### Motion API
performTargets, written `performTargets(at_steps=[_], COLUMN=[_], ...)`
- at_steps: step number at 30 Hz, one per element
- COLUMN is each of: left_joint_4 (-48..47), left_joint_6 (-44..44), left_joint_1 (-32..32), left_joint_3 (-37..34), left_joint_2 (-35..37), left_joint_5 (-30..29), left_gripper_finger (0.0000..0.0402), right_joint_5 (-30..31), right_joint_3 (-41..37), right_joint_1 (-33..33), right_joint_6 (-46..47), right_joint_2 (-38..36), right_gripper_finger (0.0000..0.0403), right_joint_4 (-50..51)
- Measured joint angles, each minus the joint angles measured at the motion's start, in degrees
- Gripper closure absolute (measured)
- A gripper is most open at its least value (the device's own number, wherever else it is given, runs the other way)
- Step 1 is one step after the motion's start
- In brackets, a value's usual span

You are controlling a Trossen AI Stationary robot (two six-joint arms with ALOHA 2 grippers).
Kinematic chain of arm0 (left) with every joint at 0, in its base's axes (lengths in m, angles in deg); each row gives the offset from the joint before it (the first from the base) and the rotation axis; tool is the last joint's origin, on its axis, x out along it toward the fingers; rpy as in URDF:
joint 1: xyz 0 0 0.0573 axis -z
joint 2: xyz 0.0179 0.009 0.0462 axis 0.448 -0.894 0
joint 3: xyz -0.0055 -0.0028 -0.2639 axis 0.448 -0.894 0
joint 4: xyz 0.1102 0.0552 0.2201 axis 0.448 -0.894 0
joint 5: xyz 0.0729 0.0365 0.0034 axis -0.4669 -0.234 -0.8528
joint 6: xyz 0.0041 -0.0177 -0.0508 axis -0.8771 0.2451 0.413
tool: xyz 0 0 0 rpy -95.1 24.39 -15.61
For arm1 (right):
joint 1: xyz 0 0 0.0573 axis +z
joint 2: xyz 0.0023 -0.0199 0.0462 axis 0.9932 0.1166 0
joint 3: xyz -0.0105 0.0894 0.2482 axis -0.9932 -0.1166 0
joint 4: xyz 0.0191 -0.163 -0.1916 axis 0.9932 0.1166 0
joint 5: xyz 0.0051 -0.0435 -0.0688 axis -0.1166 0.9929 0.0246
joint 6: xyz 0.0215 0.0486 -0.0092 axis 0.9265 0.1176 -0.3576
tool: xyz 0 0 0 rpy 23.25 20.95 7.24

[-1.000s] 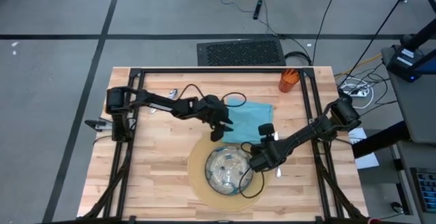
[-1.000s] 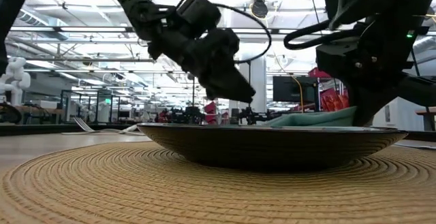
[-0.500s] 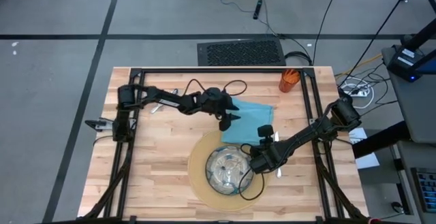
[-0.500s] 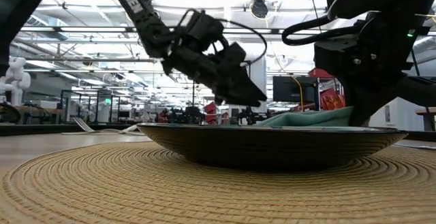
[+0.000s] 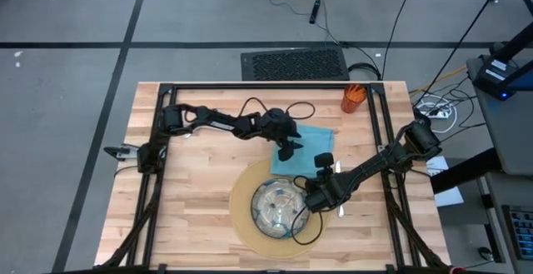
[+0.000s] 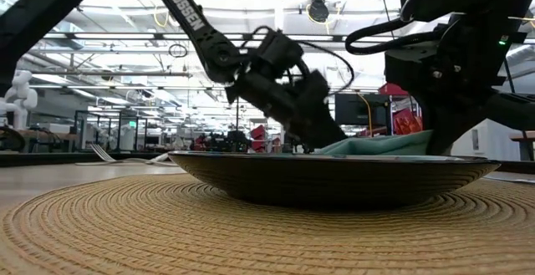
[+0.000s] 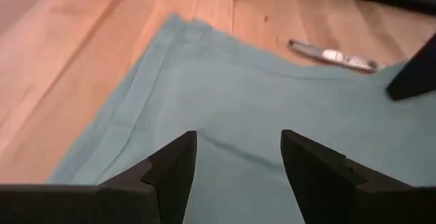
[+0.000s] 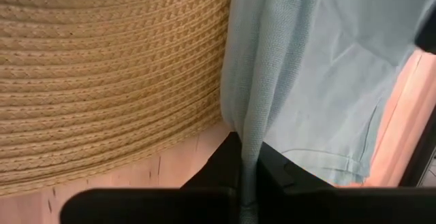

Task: Set table place
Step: Fold the blue napkin

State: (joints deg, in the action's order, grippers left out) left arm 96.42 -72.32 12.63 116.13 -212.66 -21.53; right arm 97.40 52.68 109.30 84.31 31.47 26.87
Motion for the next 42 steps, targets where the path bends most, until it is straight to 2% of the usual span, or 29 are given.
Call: performTargets(at_steps=[11, 20, 24, 28, 32, 36, 42], left_joint_4=[-2.76, -1.81, -1.76, -1.73, -1.73, -1.73, -1.73], left_joint_6=[-1.28, -1.21, -1.19, -1.19, -1.19, -1.19, -1.19], left_joint_1=[-0.03, -0.01, -0.01, -0.01, -0.01, -0.01, -0.01], left_joint_3=[1.93, 1.89, 1.89, 1.87, 1.84, 1.84, 1.84], left_joint_2=[-4.20, -4.31, -4.31, -4.31, -4.31, -4.32, -4.33], left_joint_5=[-2.60, -3.20, -3.45, -3.78, -3.80, -4.06, -4.15], left_gripper_finger=[0.0203, 0.0203, 0.0203, 0.0203, 0.0203, 0.0203, 0.0203], right_joint_5=[2.97, 9.33, 10.83, 10.61, 8.32, 3.06, 1.48], right_joint_3=[2.34, 8.23, 10.41, 11.14, 11.15, 11.15, 11.15], right_joint_1=[-0.02, -2.09, -3.86, -5.85, -7.40, -8.82, -9.03], right_joint_6=[-2.16, -11.10, -16.56, -22.86, -25.27, -23.41, -20.68], right_joint_2=[0.00, 0.00, 0.00, 0.00, 0.00, 0.00, 0.00], right_gripper_finger=[0.0403, 0.0403, 0.0403, 0.0403, 0.0403, 0.0403, 0.0368], right_joint_4=[4.87, 4.95, 1.99, -2.54, -2.98, -2.98, -2.96])
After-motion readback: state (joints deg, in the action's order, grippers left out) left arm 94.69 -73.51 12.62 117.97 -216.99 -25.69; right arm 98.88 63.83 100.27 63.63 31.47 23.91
